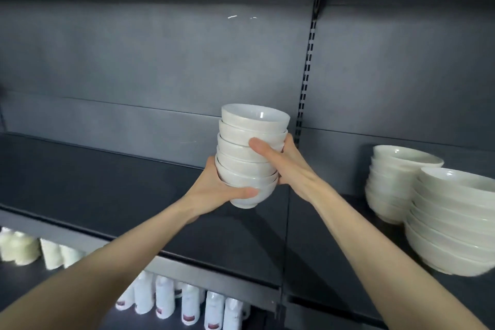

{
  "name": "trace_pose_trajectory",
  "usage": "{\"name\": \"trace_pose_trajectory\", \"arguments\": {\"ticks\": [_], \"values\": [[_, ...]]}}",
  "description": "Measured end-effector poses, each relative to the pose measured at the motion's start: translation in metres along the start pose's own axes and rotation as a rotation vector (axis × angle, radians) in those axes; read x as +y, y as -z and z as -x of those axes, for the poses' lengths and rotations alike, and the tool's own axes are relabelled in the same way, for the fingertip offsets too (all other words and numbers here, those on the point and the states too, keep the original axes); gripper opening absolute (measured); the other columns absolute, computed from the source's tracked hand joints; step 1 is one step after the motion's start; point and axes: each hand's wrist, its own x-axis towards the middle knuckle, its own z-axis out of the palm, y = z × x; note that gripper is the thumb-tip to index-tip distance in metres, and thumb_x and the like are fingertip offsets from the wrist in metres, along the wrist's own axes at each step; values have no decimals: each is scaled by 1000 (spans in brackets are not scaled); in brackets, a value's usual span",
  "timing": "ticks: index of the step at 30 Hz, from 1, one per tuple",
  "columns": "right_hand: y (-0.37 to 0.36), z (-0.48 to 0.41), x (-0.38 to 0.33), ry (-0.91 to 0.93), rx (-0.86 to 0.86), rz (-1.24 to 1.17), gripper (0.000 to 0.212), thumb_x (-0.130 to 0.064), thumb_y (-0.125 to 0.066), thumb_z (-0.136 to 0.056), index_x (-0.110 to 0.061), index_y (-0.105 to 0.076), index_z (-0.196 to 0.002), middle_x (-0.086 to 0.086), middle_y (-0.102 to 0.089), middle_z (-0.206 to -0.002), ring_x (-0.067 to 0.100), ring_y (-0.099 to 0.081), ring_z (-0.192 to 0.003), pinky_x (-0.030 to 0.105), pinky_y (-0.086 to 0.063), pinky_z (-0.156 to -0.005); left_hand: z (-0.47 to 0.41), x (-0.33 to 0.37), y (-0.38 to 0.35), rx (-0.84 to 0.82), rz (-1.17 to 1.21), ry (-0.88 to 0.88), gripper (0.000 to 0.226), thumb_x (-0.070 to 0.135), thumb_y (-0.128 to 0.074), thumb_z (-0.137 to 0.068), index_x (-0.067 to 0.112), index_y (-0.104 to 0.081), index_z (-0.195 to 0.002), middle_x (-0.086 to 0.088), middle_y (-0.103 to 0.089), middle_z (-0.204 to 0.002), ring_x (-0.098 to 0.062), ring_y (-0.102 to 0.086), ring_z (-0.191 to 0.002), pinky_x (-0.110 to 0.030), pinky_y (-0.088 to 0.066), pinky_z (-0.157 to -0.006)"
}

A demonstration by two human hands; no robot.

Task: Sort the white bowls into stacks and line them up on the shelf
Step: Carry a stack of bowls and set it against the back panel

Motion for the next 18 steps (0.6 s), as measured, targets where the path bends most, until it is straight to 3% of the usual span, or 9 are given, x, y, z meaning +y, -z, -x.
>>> {"name": "trace_pose_trajectory", "arguments": {"ticks": [4, 10, 18], "values": [[-72, -26, -14, 27, -91, -29, 63, -46, -72, -78, -31, -34, -126, -19, -55, -112, 4, -57, -103, 34, -49, -83, 24, 1, 72, 80, -30, -15, 64, 5, -84, -67, 17, -58, -124, 2, -71, -113, -13, -66, -106, -25, -55, -84], [-205, -59, -22, 35, -160, -51, 99, -66, -73, -53, -30, -34, -136, -14, -59, -124, 10, -59, -110, 44, -50, -92, 63, -21, 195, 157, -91, 2, 66, 1, -84, -67, 16, -56, -125, 0, -70, -114, -14, -66, -106, -25, -55, -83], [-343, -124, -27, 18, -223, -72, 100, -71, -74, -51, -32, -36, -134, -13, -62, -122, 13, -61, -110, 50, -51, -93, 77, -54, 338, 209, -128, 37, 65, -1, -82, -66, 14, -57, -124, -1, -71, -113, -14, -67, -105, -22, -54, -81]]}}
